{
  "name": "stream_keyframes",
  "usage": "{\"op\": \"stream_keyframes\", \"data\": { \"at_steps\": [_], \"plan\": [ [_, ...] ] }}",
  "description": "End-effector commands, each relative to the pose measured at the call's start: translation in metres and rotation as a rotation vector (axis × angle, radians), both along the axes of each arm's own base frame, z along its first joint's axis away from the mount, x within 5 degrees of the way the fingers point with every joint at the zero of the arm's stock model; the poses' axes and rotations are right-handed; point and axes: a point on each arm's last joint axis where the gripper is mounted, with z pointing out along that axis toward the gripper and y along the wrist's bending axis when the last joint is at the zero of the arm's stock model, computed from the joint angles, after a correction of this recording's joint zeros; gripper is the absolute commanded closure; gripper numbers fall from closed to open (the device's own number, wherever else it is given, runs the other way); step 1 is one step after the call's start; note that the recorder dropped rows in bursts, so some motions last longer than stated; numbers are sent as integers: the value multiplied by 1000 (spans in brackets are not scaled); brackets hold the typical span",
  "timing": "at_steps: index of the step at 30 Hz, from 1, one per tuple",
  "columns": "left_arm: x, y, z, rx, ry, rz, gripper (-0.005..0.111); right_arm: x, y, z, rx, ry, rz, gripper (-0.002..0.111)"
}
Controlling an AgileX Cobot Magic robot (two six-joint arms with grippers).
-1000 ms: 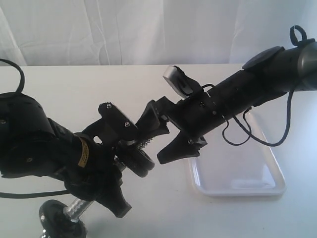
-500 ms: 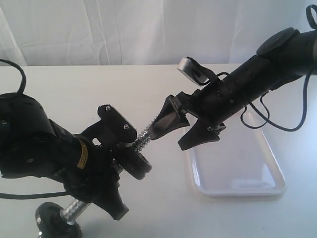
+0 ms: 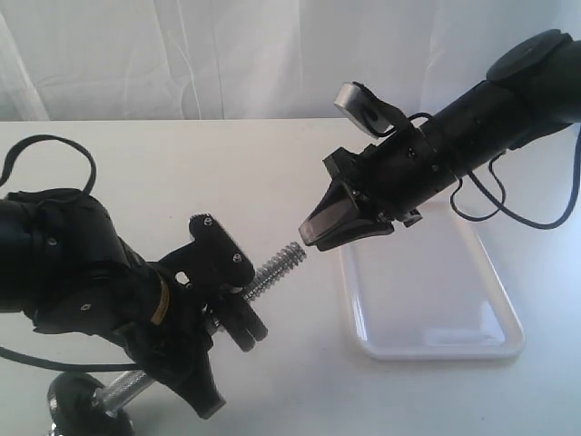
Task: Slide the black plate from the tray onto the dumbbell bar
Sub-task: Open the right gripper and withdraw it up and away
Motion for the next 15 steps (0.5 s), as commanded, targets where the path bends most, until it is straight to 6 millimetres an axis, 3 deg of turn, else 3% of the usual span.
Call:
{"op": "stream_keyframes", "data": {
  "at_steps": [1,3,10,15],
  "plan": [
    [8,-10,19,-92,-96,-42,107,0,-1,8,11,0,-19,98],
    [8,-11,15,-85,-88,-38,107,0,-1,14,16,-15,-21,108],
    [10,-10,12,-97,-66,20,107,-8,-3,47,66,-97,-41,108],
    [22,1,12,-140,-39,182,107,-24,-10,80,58,-235,-41,108]
  ]
}}
